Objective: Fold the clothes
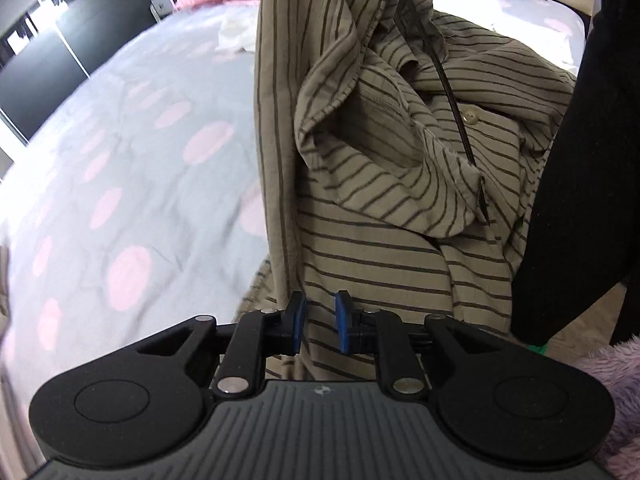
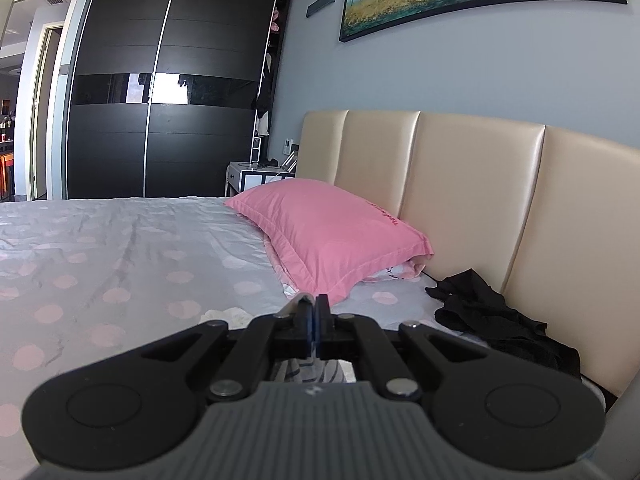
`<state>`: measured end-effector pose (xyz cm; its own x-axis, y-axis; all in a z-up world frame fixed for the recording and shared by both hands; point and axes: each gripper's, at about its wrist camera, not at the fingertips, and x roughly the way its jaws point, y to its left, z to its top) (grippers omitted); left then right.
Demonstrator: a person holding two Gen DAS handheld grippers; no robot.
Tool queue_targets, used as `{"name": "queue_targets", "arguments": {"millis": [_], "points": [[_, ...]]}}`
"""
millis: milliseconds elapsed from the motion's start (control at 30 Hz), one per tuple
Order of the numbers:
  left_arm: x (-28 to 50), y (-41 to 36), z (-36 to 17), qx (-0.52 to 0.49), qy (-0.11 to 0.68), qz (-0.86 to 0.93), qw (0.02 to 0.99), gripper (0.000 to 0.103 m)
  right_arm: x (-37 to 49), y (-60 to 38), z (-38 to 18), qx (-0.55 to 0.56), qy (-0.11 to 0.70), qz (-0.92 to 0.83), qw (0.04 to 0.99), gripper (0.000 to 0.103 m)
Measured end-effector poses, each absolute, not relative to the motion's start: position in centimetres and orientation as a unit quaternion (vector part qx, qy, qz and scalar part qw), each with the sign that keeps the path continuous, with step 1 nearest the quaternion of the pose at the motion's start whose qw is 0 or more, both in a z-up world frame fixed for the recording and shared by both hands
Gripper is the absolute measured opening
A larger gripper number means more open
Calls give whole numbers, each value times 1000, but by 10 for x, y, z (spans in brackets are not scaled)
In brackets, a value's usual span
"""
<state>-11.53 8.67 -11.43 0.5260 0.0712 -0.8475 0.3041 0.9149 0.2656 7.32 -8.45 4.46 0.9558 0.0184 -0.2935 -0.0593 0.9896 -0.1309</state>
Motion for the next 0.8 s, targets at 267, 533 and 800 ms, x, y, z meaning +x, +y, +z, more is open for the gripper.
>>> {"name": "queue_targets", "arguments": {"millis": [267, 533, 800], "points": [[-117, 98, -121, 187, 495, -40, 847, 15, 68, -82, 46, -72, 147, 25, 986, 2], [-136, 88, -101, 231, 434, -22, 871, 15, 67, -82, 43, -74, 153, 22, 985, 2], [-125, 83, -126, 229, 473, -33, 850, 15, 66, -79, 43, -75, 155, 25, 985, 2]]}}
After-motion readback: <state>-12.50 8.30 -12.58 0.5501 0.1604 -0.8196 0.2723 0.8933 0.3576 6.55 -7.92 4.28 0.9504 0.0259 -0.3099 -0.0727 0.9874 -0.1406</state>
